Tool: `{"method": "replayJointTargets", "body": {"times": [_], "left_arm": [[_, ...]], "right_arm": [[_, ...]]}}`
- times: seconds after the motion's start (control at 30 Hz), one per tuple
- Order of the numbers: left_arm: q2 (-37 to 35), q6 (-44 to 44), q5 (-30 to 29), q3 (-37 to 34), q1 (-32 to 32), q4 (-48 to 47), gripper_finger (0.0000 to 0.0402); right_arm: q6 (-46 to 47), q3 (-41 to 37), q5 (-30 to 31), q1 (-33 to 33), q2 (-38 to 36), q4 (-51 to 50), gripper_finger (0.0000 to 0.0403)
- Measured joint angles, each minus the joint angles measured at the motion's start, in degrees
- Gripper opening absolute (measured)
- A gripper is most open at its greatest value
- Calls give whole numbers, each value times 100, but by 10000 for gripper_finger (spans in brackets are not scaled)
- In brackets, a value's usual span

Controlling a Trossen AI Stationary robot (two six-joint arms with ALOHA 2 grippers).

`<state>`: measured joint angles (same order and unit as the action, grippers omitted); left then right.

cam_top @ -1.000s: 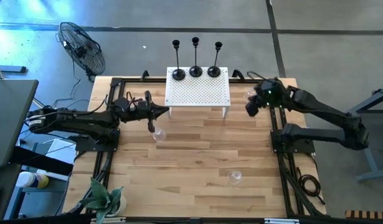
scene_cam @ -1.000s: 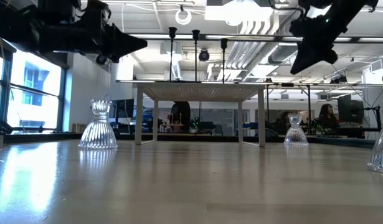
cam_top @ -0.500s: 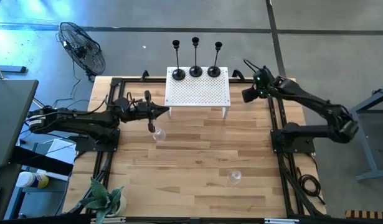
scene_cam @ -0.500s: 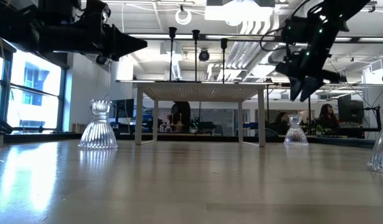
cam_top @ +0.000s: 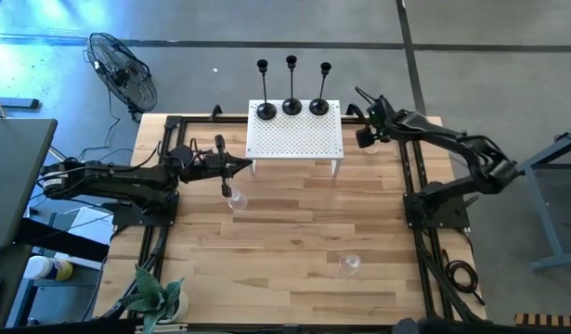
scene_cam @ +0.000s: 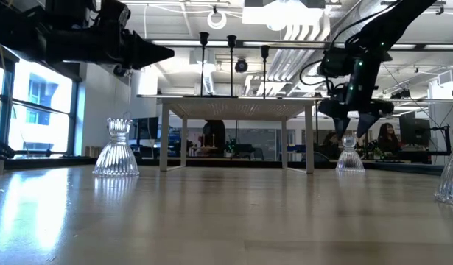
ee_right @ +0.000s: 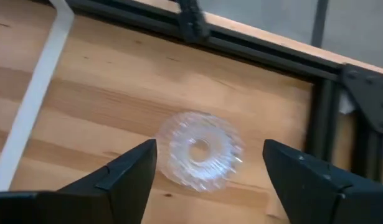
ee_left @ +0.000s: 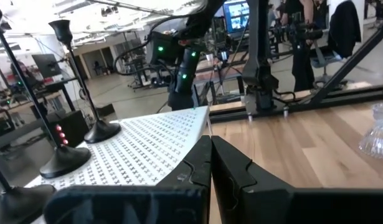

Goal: Pick & Place candle stick holders
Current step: Put the top transparent glass candle holder aligned with the black candle holder on the shelf

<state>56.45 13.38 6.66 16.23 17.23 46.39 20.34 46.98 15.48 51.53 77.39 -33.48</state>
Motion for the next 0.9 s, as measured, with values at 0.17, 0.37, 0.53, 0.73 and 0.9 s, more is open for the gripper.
{"method": "replayJointTargets", "body": {"times": [0.17,0.37,0.53,0.73,0.9], "left_arm": [[0,151,-36,0,0,-16,1],[0,130,-35,2,1,-234,1],[0,-8,-33,2,0,-241,1],[0,-146,-31,2,0,-243,1],[0,-223,-125,2,0,-288,1]], "right_arm": [[77,0,-236,-3,172,436,276],[267,0,-159,-2,181,220,239],[304,0,-306,-2,181,98,227],[327,0,-367,-2,181,120,217],[422,0,-454,-4,181,129,180]]}}
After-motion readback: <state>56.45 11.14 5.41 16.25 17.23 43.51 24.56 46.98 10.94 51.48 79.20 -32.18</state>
